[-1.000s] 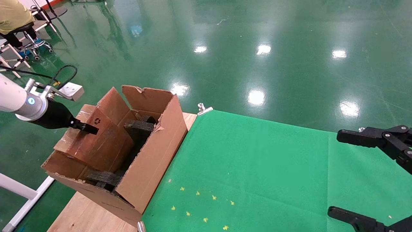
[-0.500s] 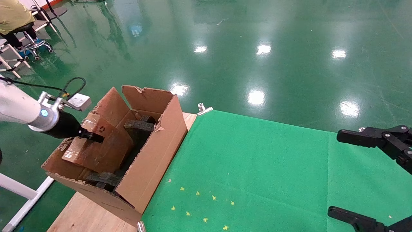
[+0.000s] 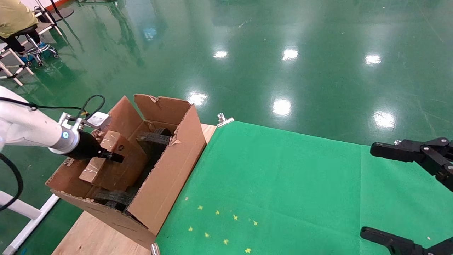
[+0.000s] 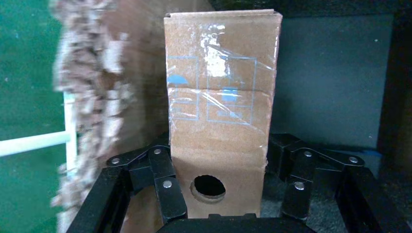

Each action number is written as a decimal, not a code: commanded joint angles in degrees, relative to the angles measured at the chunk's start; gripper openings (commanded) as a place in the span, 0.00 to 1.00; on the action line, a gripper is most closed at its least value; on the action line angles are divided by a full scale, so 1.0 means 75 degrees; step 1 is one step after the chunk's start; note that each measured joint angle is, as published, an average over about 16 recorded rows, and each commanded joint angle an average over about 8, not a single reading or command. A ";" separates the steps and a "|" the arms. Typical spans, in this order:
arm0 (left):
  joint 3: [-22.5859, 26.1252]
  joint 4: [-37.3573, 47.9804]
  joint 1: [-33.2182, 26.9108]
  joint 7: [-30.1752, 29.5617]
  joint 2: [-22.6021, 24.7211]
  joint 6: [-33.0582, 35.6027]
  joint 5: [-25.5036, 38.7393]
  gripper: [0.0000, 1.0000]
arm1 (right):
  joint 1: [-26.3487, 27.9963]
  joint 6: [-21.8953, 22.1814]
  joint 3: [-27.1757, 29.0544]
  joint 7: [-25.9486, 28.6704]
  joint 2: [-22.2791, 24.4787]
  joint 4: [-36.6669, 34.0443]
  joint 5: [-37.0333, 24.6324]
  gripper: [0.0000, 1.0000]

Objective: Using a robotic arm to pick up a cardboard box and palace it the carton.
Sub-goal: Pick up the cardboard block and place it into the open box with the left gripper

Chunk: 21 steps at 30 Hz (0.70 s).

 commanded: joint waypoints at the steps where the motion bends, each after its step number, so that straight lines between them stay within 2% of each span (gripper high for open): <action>1: -0.0024 -0.0006 0.0087 -0.0014 0.0035 -0.0053 -0.0034 0.00 | 0.0000 0.0000 -0.0001 0.0000 0.0000 0.0000 0.0001 1.00; 14: -0.0160 0.0016 0.0561 -0.0133 0.0115 -0.0307 -0.0229 0.01 | 0.0001 0.0003 -0.0006 -0.0003 0.0003 0.0000 0.0004 1.00; 15: -0.0166 0.0018 0.0581 -0.0142 0.0116 -0.0326 -0.0237 0.05 | 0.0001 0.0003 -0.0007 -0.0003 0.0003 0.0000 0.0005 1.00; 16: -0.0170 0.0018 0.0596 -0.0149 0.0118 -0.0340 -0.0243 0.15 | 0.0002 0.0003 -0.0007 -0.0004 0.0003 0.0000 0.0005 1.00; 21: -0.0183 0.0021 0.0649 -0.0193 0.0127 -0.0453 -0.0268 0.78 | 0.0001 0.0005 -0.0010 -0.0005 0.0004 -0.0001 0.0006 1.00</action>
